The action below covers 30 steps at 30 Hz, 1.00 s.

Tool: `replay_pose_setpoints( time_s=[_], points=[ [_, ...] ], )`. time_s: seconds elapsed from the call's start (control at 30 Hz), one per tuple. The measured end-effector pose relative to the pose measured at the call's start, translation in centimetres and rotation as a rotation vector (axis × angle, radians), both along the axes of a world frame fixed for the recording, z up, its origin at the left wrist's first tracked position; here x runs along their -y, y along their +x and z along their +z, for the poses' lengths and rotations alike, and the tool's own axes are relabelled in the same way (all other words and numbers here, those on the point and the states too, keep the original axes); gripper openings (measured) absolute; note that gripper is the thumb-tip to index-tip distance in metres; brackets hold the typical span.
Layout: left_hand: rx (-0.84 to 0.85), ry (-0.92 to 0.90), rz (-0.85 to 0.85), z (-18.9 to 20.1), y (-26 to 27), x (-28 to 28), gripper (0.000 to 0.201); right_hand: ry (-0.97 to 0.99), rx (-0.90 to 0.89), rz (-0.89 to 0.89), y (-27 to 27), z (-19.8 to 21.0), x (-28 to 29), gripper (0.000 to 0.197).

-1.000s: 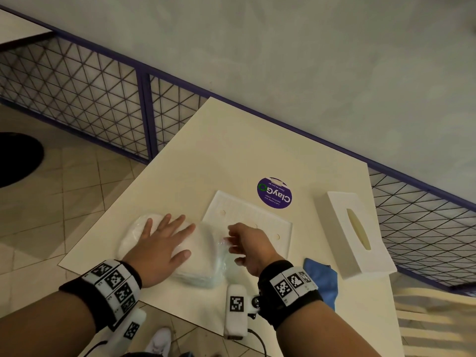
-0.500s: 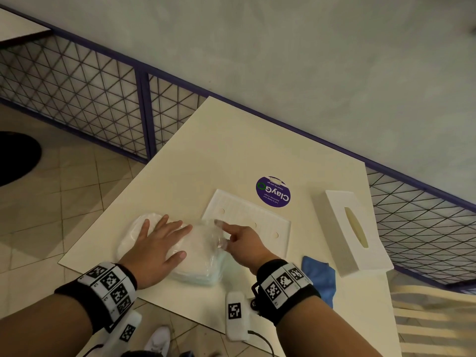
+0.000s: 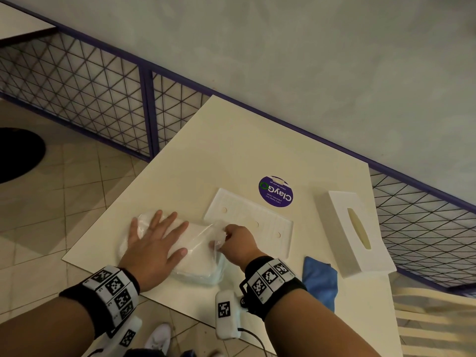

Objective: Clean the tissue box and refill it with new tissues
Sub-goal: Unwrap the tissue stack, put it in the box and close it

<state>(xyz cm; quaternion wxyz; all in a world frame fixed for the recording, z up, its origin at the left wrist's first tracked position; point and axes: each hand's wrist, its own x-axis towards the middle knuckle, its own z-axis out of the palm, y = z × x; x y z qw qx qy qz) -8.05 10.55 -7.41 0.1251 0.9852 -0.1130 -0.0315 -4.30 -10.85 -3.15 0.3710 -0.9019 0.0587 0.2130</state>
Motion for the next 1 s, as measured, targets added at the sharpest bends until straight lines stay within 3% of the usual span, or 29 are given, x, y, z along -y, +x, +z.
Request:
replay_pose_setpoints(
  time_s=[0.03, 0.13, 0.2, 0.43, 0.53, 0.67, 0.73, 0.87, 1.0],
  points=[
    [0.032, 0.005, 0.093, 0.4, 0.2, -0.1, 0.068, 0.025, 0.016, -0.030, 0.1, 0.1, 0.1, 0.013],
    [-0.019, -0.047, 0.401, 1.8, 1.3, -1.1, 0.052, 0.114, 0.048, -0.136, 0.0, 0.3, 0.5, 0.034],
    [-0.097, -0.118, 0.512, 2.3, 1.8, -2.1, 0.045, 0.152, 0.070, -0.188, -0.2, 0.5, 1.0, 0.028],
    [-0.038, -0.338, 0.536, 1.9, 2.2, -4.0, 0.029, 0.216, 0.055, -0.350, -1.1, 0.1, 2.6, 0.008],
    [-0.030, -0.388, 0.554, 1.8, 1.9, -4.0, 0.030, 0.243, 0.057, -0.497, -1.0, -0.2, 3.3, 0.023],
    [-0.189, -0.298, 0.638, 2.1, 1.7, -3.2, 0.042, 0.315, -0.198, -0.571, -1.2, -1.1, 3.2, 0.045],
    [-0.256, -0.240, 0.644, 2.2, 1.7, -2.9, 0.042, 0.367, -0.285, -0.560, -1.6, -1.4, 3.4, 0.045],
    [-0.235, -0.260, 0.591, 1.9, 1.7, -3.3, 0.031, 0.393, -0.140, -0.518, -1.8, -1.0, 4.3, 0.030],
    [-0.201, -0.288, 0.591, 2.0, 2.4, -4.5, 0.026, 0.265, 0.032, -0.529, -1.3, -0.2, 6.0, 0.020]
  ],
)
